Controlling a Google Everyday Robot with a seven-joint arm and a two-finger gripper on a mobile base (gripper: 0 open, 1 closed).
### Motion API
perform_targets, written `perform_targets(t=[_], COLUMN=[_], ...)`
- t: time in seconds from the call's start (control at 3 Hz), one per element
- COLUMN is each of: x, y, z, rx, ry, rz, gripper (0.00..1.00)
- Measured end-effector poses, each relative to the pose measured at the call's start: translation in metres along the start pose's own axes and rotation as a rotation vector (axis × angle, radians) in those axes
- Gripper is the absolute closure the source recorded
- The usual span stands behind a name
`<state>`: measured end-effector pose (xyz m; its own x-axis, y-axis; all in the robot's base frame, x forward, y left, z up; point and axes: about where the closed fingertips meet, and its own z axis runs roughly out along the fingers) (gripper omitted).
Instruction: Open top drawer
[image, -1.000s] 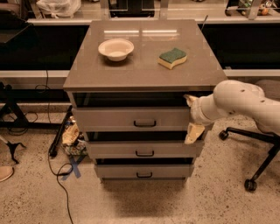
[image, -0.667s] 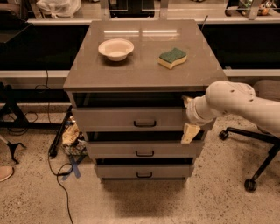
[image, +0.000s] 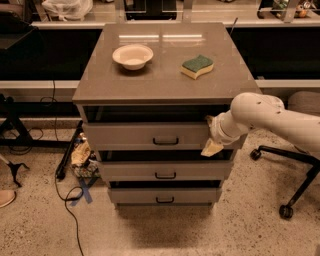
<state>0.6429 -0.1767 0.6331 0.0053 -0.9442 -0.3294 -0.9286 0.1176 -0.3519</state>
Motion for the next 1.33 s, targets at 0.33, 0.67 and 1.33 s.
perform_targets(t=[0.33, 0.67, 1.33], x=[-0.0002, -0.0014, -0.0034], y=[0.0001, -0.0013, -0.0034], z=[-0.0007, -0.0039, -0.0094], rx=[-0.004, -0.004, -0.004], ry=[0.0, 0.0, 0.0], rz=[0.003, 0.003, 0.003], gripper=[0.6, 0.83, 1.0])
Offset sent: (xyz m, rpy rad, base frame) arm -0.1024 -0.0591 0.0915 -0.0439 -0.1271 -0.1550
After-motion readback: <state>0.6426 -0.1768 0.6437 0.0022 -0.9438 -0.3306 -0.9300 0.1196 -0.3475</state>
